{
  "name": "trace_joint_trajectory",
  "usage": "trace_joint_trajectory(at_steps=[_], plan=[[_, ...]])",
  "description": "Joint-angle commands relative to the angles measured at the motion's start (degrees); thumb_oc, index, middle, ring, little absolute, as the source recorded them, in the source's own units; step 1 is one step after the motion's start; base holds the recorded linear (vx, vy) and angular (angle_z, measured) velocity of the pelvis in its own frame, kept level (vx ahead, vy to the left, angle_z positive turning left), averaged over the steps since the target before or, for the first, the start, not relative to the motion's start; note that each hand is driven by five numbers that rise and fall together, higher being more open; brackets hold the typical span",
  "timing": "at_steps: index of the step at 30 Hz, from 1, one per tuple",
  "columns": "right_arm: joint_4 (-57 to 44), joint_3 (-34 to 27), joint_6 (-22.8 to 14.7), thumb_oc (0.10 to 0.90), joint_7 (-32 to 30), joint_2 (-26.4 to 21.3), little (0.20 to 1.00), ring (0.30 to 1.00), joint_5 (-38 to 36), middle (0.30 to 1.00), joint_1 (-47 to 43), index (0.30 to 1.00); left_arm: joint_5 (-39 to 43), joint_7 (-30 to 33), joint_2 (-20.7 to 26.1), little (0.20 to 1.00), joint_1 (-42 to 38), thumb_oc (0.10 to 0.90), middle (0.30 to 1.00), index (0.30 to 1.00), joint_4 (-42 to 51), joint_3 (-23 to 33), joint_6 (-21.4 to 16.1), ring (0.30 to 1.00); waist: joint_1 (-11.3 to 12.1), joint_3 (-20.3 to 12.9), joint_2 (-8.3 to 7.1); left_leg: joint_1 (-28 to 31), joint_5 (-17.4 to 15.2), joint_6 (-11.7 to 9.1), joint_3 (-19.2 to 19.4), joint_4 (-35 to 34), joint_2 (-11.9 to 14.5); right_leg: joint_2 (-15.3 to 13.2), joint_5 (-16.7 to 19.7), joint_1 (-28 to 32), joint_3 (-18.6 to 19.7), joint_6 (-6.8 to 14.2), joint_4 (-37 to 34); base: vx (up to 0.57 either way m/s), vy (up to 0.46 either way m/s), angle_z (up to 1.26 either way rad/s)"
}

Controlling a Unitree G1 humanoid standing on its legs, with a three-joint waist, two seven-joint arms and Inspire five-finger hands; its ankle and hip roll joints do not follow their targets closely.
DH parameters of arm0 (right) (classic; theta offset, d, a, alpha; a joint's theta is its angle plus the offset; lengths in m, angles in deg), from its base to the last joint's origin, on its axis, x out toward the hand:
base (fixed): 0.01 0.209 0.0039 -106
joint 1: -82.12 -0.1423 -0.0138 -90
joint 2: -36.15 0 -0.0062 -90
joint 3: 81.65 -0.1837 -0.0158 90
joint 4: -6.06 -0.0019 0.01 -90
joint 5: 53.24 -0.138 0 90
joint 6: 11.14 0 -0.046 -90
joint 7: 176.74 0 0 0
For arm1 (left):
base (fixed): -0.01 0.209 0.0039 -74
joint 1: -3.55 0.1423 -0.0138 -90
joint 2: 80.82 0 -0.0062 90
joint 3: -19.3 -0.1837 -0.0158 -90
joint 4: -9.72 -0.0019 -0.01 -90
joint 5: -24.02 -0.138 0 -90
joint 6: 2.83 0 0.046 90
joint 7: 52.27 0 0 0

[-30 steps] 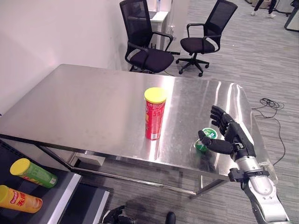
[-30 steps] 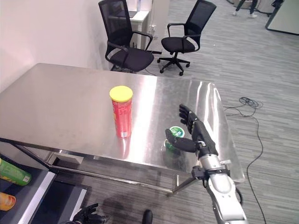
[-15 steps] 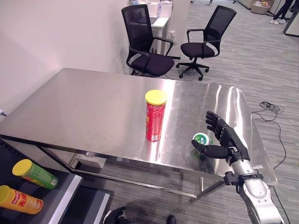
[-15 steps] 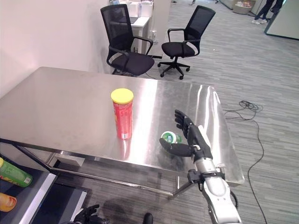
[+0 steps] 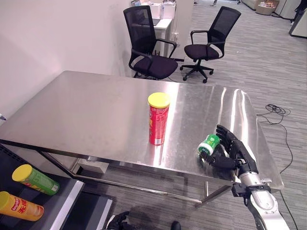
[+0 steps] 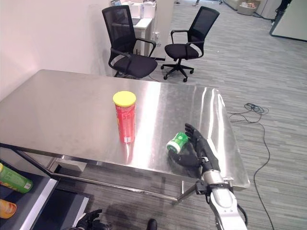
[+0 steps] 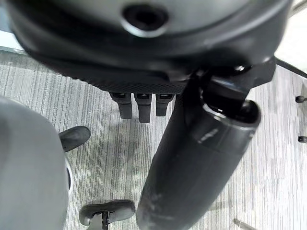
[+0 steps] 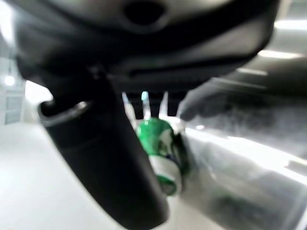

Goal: Put the goods on the table back onto the shelves and tidy them up.

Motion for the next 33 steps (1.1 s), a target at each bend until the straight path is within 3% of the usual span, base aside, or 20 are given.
trace_joint_trajectory(at_steps=[1,19,24,27,30,32,33], plan=[[-3.83,-5.73,-5.63,0.800,-1.84,1.32,0.900,0.900,-0.52,0.900,-4.84,0.900,-1.78,0.80,1.82,0.900,-2.28,0.800,0.900,0.900,-0.41,-0.87,-3.62,0.900,0.80,-0.04,-2.46,-1.20,-0.55,-1.74,-0.96,0.14,1.30,-4.88,-6.57,8.26,1.03,6.50,1.23,0.00,0.000,0.00],[-12.79,-9.02,-7.03,0.800,-1.19,-5.14,0.900,0.900,-6.74,0.900,-11.23,0.900,-3.31,0.82,2.90,0.900,-2.52,0.800,0.900,0.900,0.48,-1.89,-3.36,0.900,1.53,-0.15,-3.72,-1.49,-0.47,-1.88,-1.35,0.14,1.56,-4.60,-6.47,8.07,0.82,6.51,1.24,0.00,0.000,0.00],[-13.12,-8.70,-7.38,0.800,-0.54,-9.10,0.900,0.900,-10.81,0.900,-13.87,0.900,-3.12,0.79,3.27,0.900,-2.60,0.800,0.900,0.900,0.29,-2.31,-3.17,0.900,1.73,-0.16,-4.24,-1.66,-0.23,-1.98,-1.39,0.14,1.65,-4.47,-6.32,7.81,0.89,6.49,1.40,-0.01,-0.002,0.00],[-11.47,-10.37,-6.90,0.800,-0.80,-14.31,0.900,0.900,-9.89,0.900,-15.62,0.900,-3.04,0.60,3.52,0.900,-2.46,0.800,0.900,0.900,0.39,-2.20,-3.28,0.900,1.81,-0.07,-4.53,-1.57,-0.23,-2.10,-1.41,0.14,1.72,-4.35,-6.28,7.81,0.91,6.53,1.47,0.00,0.000,0.00],[-7.64,-13.18,-7.34,0.800,-1.55,-22.51,0.900,0.900,-6.03,0.900,-18.19,0.900,-3.08,0.33,3.70,0.900,-2.28,0.800,0.900,0.900,0.23,-2.21,-3.78,0.900,1.96,-0.10,-4.94,-1.55,-0.26,-2.23,-1.39,0.14,1.82,-4.22,-6.30,7.72,0.88,6.60,1.57,0.00,0.000,0.00],[-3.88,-14.54,-8.19,0.800,-1.60,-28.85,0.900,0.900,-3.80,0.900,-20.15,0.900,-3.22,-0.02,3.94,0.900,-1.89,0.800,0.900,0.900,1.03,-2.89,-4.12,0.900,2.16,-0.13,-5.34,-1.40,-0.51,-2.39,-1.59,0.14,1.92,-4.11,-6.53,7.75,0.90,6.71,1.77,-0.01,-0.022,0.00],[0.56,-14.10,-8.20,0.800,-0.71,-36.31,0.900,0.900,-0.87,0.900,-22.06,0.900,-3.57,-0.66,4.21,0.900,-1.67,0.800,0.900,0.900,1.06,-3.44,-4.38,0.900,2.36,-0.09,-5.74,-1.53,-0.30,-2.64,-1.71,0.14,2.08,-4.05,-6.71,7.66,0.88,6.66,2.28,-0.02,-0.037,0.01]])
